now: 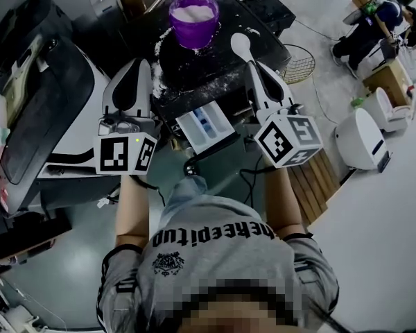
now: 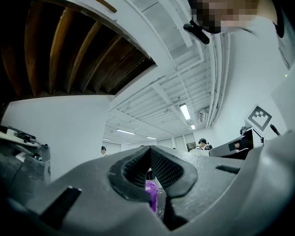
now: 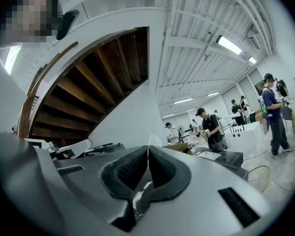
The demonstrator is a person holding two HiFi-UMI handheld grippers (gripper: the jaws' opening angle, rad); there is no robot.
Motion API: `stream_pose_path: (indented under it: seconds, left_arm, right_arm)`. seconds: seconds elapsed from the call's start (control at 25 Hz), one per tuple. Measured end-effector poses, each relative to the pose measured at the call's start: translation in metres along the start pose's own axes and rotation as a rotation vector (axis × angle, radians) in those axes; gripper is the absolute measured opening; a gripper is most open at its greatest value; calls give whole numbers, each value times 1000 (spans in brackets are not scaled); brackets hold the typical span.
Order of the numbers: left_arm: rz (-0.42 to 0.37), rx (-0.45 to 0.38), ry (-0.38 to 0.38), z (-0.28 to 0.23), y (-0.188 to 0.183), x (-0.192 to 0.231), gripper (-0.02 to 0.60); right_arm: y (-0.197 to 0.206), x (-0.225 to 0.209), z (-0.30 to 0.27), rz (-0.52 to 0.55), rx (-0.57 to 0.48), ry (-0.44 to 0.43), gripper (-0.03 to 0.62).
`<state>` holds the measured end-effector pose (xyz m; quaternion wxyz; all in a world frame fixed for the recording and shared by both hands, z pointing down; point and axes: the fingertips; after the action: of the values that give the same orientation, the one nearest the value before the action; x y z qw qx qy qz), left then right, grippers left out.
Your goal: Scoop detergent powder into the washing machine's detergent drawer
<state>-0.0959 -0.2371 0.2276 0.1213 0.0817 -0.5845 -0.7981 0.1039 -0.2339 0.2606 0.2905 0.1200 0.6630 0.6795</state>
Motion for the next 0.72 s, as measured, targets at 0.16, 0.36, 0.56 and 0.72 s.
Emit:
stream_pose_path:
  seconds: [0.16, 0.36, 0.56, 0.72]
  left_arm:
    - [10, 0, 28, -26, 9, 11, 3]
    - [24, 3, 59, -50, 20, 22, 3]
    - [24, 7, 78, -68, 30, 34, 3]
    - [30, 15, 87, -78, 39, 44, 3]
  right_arm:
    - [1, -13, -26, -26, 8, 5, 6]
    - [3, -28, -53, -57, 32, 18, 6]
    - [-1, -41, -81, -63, 61, 24, 6]
    - [-3, -50, -107, -63, 104, 21, 6]
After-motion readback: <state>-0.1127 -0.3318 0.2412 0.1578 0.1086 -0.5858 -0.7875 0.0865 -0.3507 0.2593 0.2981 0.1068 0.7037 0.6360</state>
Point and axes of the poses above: the fingertips, and each gripper's own axes: z backward along the fingers, x to its left, y out of its underside, and after that the axes turned 12 degrees about -y, right-handed
